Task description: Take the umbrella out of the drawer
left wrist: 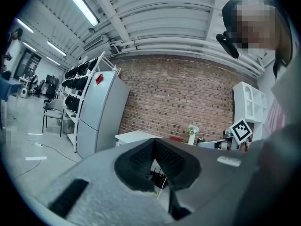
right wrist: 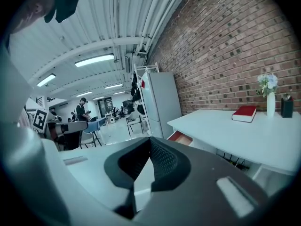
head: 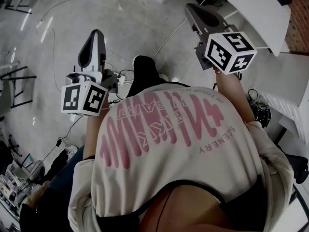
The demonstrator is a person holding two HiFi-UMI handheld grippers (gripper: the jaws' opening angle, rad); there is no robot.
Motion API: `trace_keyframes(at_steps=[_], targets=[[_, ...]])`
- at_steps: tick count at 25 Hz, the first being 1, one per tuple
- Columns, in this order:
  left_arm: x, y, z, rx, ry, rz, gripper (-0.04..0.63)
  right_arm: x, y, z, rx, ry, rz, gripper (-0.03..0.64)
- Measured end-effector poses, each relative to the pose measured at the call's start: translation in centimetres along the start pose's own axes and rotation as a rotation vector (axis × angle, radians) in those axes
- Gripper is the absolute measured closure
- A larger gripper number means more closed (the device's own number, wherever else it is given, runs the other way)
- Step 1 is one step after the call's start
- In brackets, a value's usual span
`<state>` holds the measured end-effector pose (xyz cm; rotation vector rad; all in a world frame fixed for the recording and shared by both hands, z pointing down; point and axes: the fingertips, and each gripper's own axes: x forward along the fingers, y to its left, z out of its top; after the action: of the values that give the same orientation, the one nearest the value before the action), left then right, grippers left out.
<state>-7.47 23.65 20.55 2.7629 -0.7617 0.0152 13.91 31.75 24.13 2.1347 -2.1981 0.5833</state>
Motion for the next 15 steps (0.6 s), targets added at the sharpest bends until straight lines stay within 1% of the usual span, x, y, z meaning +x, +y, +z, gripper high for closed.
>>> trace_keyframes(at_steps=[4, 9, 12, 15], targets=[[1.8, 0.0, -0.1, 0.002, -0.002, -0.024, 0.595, 0.4, -1.2, -0.2, 0.005, 0.005, -0.018, 0.606], [3.8, 1.0, 0.1, -0.005, 0.0, -0.053, 0.595, 1.7, -2.0, -0.1, 0.011, 0.014, -0.039, 0.606], [5.2, 2.5, 0.2, -0.017, 0.002, -0.058, 0.595, 3.2, -2.5, 0.0, 0.014, 0.026, -0.054, 0.606], [6.6, 4.9, 0.4, -0.03, -0.002, -0.052, 0.595, 5.8, -3.0, 0.2, 0.016, 0.037, -0.067, 0.606]])
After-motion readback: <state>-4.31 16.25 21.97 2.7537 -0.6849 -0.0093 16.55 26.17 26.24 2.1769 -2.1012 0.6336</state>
